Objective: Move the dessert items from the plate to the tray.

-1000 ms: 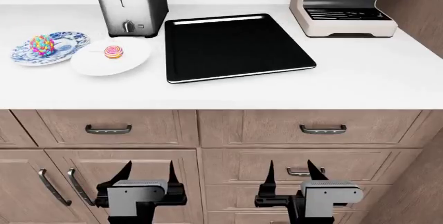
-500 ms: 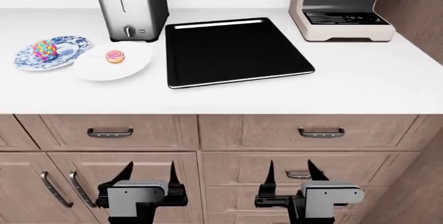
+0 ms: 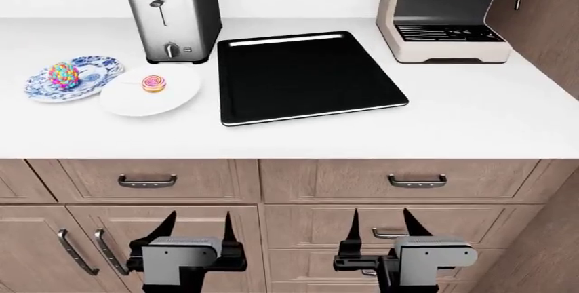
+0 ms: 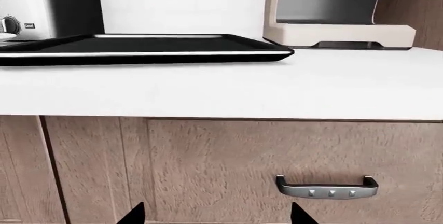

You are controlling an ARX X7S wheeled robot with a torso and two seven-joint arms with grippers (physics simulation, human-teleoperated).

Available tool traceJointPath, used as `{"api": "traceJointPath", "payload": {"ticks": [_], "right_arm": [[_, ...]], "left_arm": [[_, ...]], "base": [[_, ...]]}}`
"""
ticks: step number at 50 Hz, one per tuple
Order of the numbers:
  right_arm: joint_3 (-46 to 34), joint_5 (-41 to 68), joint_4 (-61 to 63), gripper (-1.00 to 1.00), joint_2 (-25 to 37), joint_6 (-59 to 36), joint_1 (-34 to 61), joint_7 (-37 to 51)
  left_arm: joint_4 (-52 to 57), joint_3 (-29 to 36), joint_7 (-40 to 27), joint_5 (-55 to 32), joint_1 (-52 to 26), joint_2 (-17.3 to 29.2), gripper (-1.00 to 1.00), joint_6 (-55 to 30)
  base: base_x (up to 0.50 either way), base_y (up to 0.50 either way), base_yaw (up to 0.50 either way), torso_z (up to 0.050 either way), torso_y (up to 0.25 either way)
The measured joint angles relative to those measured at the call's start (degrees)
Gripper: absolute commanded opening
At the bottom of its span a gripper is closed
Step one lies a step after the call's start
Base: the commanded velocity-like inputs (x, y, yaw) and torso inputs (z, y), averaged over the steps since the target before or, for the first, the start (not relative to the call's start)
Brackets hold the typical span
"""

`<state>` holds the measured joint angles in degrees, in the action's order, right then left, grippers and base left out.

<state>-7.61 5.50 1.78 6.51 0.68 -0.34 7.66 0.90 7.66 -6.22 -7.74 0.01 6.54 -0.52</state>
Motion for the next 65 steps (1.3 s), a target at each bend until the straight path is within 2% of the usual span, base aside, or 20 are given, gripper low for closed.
{"api": "traceJointPath", "payload": {"ticks": [11, 17, 27, 35, 39, 45, 53, 59, 65], "right_arm": [[-0.34, 0.66, 1.86, 1.00, 0.76, -1.03, -0.12, 0.89], [0.02, 2.76, 10.57, 1.00, 2.23, -8.57, -0.21, 1.62], [6.21, 13.98, 33.54, 1.00, 6.31, -35.85, 7.07, 4.27], [16.35, 28.67, 46.02, 1.00, 8.54, -61.11, 21.24, 6.90], [21.20, 40.52, 47.66, 1.00, 10.67, -70.79, 29.60, 12.36], [24.55, 59.65, 46.18, 1.00, 15.38, -79.04, 40.79, 24.22], [24.53, 78.20, 42.78, 1.00, 21.62, -82.85, 51.37, 37.30], [23.29, 86.01, 39.94, 1.00, 25.27, -83.55, 57.59, 43.10], [22.56, 90.06, 37.34, 1.00, 27.11, -83.18, 61.03, 46.12]], "left_arm": [[1.20, 0.59, -0.76, -0.66, 0.25, 0.59, 1.00, -0.73], [7.52, 0.31, -1.63, -2.89, 0.55, 1.57, 1.00, -6.51], [24.09, -2.31, -4.66, -12.25, -5.61, 4.95, 1.00, -30.90], [34.38, -8.46, -7.24, -24.23, -16.52, 6.84, 1.00, -53.75], [37.78, -12.74, -9.33, -31.06, -23.22, 7.08, 1.00, -64.78], [38.84, -17.76, -22.26, -50.57, -32.97, 10.49, 1.00, -75.61], [36.19, -19.33, -41.48, -75.62, -43.32, 17.82, 1.00, -80.01], [34.11, -18.88, -50.92, -87.64, -48.95, 22.48, 1.00, -79.87], [32.44, -17.60, -57.46, -95.17, -53.00, 25.79, 1.00, -78.89]], "base": [[0.00, 0.00, 0.00, 0.046, 0.000], [0.00, 0.00, 0.00, 0.000, 0.000], [0.00, 0.00, 0.00, 0.000, 0.000], [0.00, 0.00, 0.00, 0.000, 0.000], [0.00, 0.00, 0.00, 0.000, 0.000], [0.00, 0.00, 0.00, 0.000, 0.000], [0.00, 0.00, 0.00, 0.000, 0.000], [0.00, 0.15, 0.00, 0.000, 0.000], [0.05, 0.47, 0.00, 0.000, 0.000]]}}
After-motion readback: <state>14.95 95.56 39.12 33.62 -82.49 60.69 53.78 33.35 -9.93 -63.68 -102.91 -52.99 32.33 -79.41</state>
